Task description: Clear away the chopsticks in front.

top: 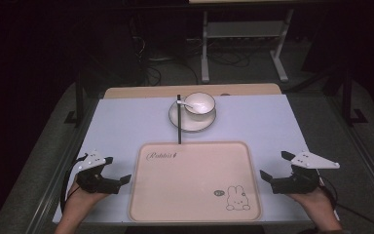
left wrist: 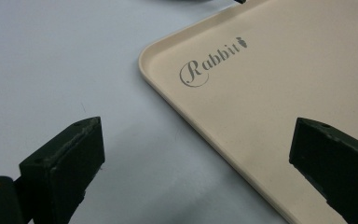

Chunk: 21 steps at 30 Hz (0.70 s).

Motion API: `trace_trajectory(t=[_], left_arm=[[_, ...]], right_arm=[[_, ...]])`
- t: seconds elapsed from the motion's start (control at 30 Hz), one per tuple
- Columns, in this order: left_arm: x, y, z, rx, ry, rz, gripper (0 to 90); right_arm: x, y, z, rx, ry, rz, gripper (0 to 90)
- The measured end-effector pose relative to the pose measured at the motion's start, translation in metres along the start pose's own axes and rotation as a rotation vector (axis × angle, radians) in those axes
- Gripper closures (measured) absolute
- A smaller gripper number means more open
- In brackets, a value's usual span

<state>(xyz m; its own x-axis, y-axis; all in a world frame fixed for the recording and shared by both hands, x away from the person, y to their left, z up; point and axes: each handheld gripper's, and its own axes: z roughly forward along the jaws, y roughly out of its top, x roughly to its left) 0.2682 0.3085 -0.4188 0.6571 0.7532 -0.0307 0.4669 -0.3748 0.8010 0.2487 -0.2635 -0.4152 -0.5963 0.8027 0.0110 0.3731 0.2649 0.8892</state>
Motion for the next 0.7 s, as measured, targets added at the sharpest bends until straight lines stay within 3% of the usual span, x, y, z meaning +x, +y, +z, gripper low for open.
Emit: trace_trajectory(t=[0.23, 0.7], left_arm=[[0.001, 0.006, 0.001, -0.008, 0.009, -0.006, 2.6], [0.003, 0.011, -0.006, -0.016, 0.003, -0.013, 2.6]], right_arm=[[0.0, -0.002, -0.004, -0.004, -0.002, -0.003, 0.0], [0.011, 0.012, 0.002, -0.012, 0.038, -0.065, 0.0]])
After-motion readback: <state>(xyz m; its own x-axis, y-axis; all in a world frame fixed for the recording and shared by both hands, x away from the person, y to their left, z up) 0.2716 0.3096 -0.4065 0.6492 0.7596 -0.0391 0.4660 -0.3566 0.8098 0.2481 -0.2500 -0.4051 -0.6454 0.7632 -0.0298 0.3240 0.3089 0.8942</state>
